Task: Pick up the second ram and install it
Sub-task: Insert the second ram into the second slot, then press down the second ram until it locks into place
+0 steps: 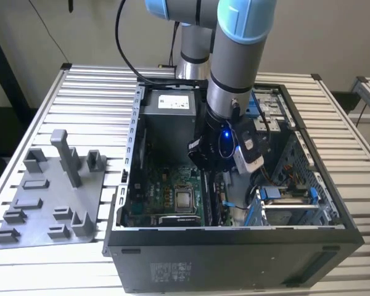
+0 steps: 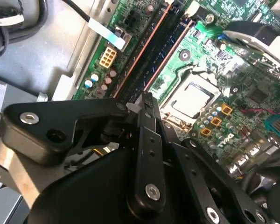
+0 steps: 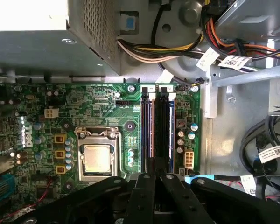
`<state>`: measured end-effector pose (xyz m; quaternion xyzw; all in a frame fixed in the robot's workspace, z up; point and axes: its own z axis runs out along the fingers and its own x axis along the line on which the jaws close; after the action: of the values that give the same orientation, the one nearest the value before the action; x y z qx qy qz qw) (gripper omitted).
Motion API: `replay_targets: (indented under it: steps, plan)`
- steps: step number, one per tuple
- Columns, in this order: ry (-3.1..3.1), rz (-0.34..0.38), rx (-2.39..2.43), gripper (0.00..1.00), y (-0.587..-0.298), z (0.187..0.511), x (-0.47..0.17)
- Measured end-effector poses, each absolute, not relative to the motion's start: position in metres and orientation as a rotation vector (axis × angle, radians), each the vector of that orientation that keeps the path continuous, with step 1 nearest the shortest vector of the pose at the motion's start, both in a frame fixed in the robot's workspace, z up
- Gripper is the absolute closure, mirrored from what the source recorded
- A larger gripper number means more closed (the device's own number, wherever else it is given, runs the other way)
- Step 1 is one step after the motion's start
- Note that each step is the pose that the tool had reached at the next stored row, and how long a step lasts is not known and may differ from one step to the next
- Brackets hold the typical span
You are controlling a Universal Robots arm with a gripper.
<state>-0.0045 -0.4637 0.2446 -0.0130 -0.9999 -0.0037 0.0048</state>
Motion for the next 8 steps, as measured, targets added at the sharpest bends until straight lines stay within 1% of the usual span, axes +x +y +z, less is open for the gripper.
replay_targets:
  steps: [8]
  plan:
    - [-3.132,-0.012,-0.041,0.89,-0.4637,0.2447,-0.0045]
